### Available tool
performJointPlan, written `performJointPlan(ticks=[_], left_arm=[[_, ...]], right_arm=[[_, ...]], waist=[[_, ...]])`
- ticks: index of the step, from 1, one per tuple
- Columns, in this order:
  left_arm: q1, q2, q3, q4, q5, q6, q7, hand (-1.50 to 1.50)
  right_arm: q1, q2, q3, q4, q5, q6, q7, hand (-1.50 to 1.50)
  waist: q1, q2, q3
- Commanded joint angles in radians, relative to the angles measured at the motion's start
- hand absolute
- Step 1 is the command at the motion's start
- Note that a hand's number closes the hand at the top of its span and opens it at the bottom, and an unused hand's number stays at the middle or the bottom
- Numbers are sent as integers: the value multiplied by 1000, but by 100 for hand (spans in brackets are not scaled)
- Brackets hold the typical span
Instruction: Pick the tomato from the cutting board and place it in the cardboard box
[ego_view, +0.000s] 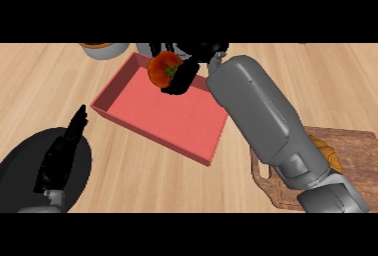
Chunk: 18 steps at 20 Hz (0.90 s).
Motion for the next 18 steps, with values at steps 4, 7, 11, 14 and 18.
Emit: performJointPlan(ticks=[4, 7, 11, 14, 18], left_arm=[[-79, 2, 12, 42, 2, -12, 32, 0], [-35, -24, -22, 54, -19, -3, -22, 0], [-34, 10, 10, 41, 18, -43, -29, 0], [-103, -6, 6, 92, -9, -16, -8, 0], [-101, 27, 31, 72, 29, -61, -10, 0]], right_arm=[[-105, 15, 150, 232, -88, -97, 27, 150], [-69, 15, 216, 270, -176, -178, 55, 150], [-70, 15, 230, 375, -204, -188, 10, -150], [-79, 15, 291, 338, -301, -204, 30, -150], [-62, 15, 233, 307, -423, -277, -5, -150]], waist=[[18, 7, 0], [40, 11, -1], [49, 16, 0], [59, 17, -1], [66, 19, 0]])
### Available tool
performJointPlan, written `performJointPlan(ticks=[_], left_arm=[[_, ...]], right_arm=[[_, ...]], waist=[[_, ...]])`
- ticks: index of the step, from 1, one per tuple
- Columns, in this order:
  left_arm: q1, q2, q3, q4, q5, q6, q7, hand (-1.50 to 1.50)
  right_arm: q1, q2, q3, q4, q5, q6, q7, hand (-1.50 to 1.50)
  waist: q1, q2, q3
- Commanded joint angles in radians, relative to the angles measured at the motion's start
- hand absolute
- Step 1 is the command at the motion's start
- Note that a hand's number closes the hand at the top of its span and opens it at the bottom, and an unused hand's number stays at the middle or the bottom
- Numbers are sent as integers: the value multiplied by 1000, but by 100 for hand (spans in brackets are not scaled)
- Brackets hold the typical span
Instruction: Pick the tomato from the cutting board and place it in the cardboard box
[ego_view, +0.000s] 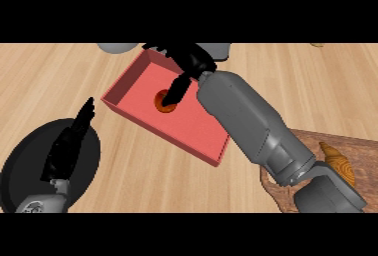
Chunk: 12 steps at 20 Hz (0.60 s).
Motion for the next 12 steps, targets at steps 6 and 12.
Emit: performJointPlan(ticks=[6, 12], left_arm=[[27, -23, -3, 31, -11, 21, -30, 0], [31, -8, 19, 11, -5, 21, -19, 0]], right_arm=[[-4, 0, -206, 19, -258, -136, -96, -150], [-50, -44, -373, 106, -360, -103, -163, -150]], waist=[[-25, 0, 1], [-41, 0, 1]])
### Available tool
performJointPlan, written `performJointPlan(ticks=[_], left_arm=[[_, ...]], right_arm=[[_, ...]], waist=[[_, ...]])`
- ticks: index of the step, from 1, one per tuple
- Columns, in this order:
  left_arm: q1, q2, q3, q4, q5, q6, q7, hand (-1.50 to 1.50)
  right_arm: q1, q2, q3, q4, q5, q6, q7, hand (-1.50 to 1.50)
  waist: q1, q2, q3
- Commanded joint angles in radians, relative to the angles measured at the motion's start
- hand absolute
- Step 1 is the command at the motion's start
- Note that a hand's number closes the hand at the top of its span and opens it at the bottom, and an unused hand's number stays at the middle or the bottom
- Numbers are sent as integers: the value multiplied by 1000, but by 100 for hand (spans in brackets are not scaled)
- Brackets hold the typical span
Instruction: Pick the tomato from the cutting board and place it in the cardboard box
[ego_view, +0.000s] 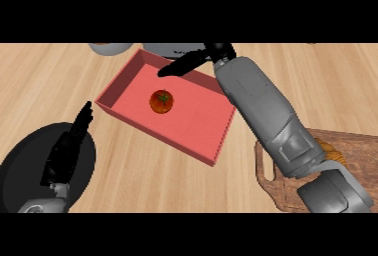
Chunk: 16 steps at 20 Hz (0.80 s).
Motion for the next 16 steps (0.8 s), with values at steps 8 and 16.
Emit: performJointPlan(ticks=[8, 16], left_arm=[[13, -11, -10, -42, -10, 8, 17, 0], [-11, -13, -12, -29, -10, 1, 20, 0]], right_arm=[[18, -293, -204, 149, -119, 146, -105, -150], [23, -459, -217, 220, -100, 340, -178, -150]], waist=[[-11, 4, 1], [8, 14, 2]])
